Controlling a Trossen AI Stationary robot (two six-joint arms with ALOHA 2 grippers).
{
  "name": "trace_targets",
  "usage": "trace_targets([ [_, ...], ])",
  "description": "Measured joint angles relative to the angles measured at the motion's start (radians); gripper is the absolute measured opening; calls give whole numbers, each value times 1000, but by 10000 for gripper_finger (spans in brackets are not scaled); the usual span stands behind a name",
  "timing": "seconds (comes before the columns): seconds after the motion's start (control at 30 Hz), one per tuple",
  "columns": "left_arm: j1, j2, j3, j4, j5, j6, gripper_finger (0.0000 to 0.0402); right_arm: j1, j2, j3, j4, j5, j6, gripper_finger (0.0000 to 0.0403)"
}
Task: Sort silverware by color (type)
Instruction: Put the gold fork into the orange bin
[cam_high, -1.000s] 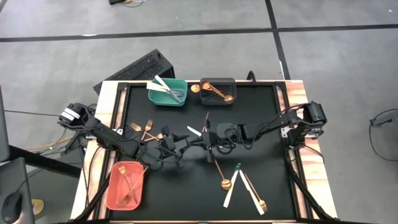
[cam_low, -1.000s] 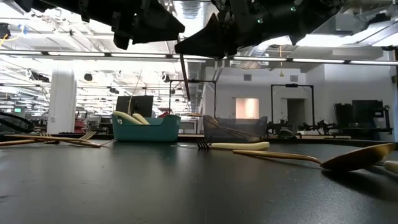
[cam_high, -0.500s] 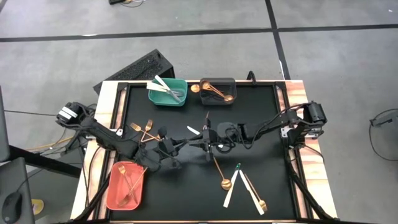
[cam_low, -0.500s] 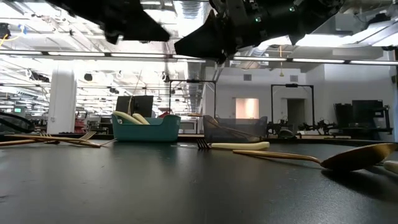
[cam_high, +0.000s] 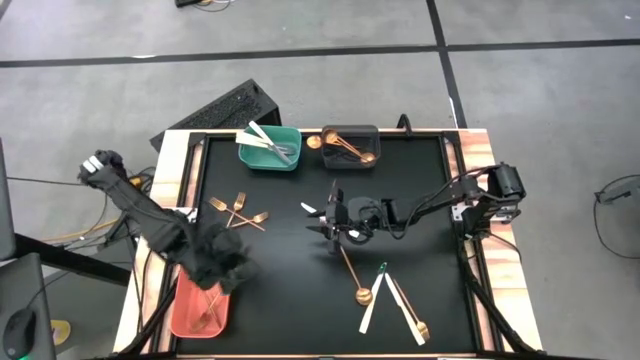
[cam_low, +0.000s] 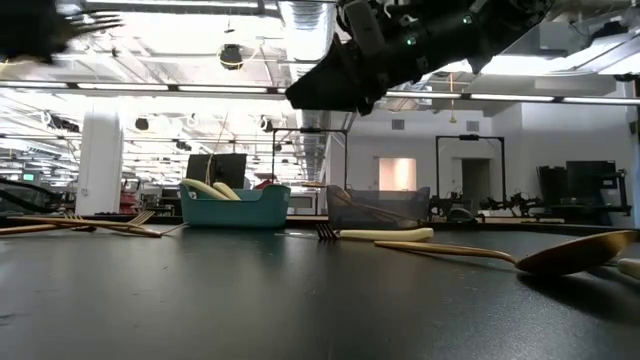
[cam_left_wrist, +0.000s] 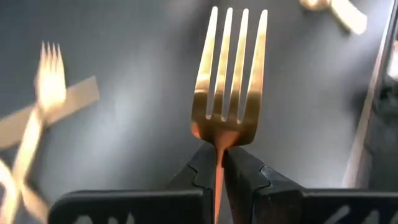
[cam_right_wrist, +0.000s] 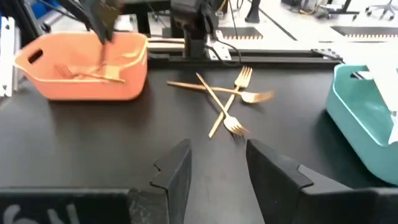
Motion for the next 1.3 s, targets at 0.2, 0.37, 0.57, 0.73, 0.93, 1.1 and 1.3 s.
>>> trace_targets([
  [0.2,-169,-50,6,-97,-7,-326,6,-5,-1,0,6,-1,0,178],
  [0.37,-280,-31,-3,-107,-4,-474,5,-7,-1,0,6,0,10,178],
  [0.57,-359,18,-44,-89,56,-603,5,-5,-1,0,6,-1,38,178],
  [0.73,-382,40,-47,-88,103,-664,5,-18,-1,0,10,-3,93,178],
  [0.93,-382,39,-47,-84,114,-702,5,-35,-1,16,9,-29,210,178],
  [1.1,-382,69,-47,-160,126,-729,22,-34,-1,16,6,-32,212,178],
  [1.3,-382,93,-47,-304,121,-813,82,-48,-1,16,7,-34,211,178],
])
